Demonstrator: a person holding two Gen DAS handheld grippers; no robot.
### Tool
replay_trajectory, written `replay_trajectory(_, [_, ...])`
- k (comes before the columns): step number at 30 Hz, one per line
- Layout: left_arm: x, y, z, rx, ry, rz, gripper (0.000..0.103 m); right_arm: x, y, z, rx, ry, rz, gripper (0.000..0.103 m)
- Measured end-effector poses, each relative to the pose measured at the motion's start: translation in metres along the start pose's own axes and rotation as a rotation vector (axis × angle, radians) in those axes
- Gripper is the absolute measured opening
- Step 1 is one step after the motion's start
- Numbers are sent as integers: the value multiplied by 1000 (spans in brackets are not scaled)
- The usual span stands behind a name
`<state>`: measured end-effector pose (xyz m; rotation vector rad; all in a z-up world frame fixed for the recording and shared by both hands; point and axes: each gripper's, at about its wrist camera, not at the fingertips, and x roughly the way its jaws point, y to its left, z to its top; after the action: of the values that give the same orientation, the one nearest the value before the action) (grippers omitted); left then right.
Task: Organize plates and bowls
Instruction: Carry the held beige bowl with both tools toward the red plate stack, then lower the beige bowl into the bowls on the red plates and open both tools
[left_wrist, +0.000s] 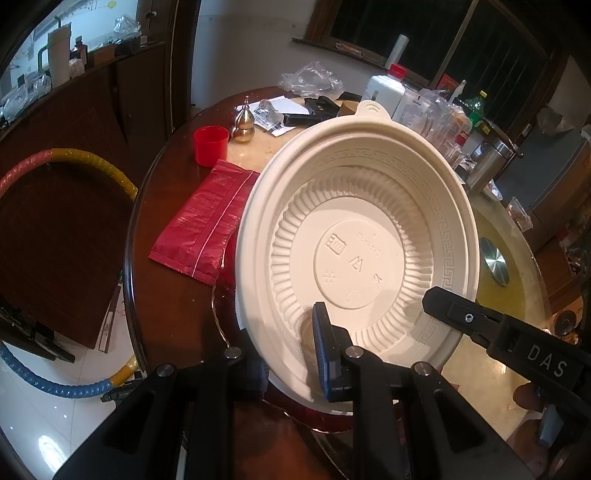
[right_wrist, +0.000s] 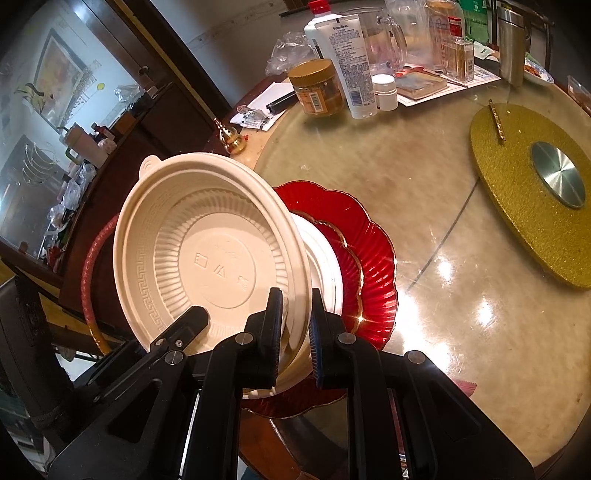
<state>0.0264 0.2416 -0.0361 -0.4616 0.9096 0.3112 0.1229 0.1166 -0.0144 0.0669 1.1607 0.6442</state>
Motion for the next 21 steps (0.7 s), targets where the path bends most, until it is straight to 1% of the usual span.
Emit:
replay_trajectory(6, [2,2,-1,-1,14,2,20,2,1,-1,-2,4,-3,13])
replay_trajectory(7, [3,1,-1,-2,18,3,21,2,1,-1,-1,3,-3,13])
replay_trajectory(9, [6,-2,1,17,41,9,25,2,2,-1,-4,2,0,13])
replay_trajectory(11, [8,-8,2,46,57,5,40,1,2,1,-2,-1,6,13])
replay_trajectory(12, [9,-11,2,60,66,1,44,0,2,1,-4,-3,4,13])
replay_trajectory(13, [9,-13,2,72,70,-1,52,-1,2,1,-6,-5,0,13])
replay_trajectory(14, [7,-14,2,73,62,-3,55,-1,1,1,-3,-7,-2,13])
replay_trajectory(18, [4,-11,1,63,45,-2,55,0,-3,1,12,-3,7,13])
replay_trajectory(21, [3,-8,1,56,49,2,55,-3,-3,2,16,-12,15,13])
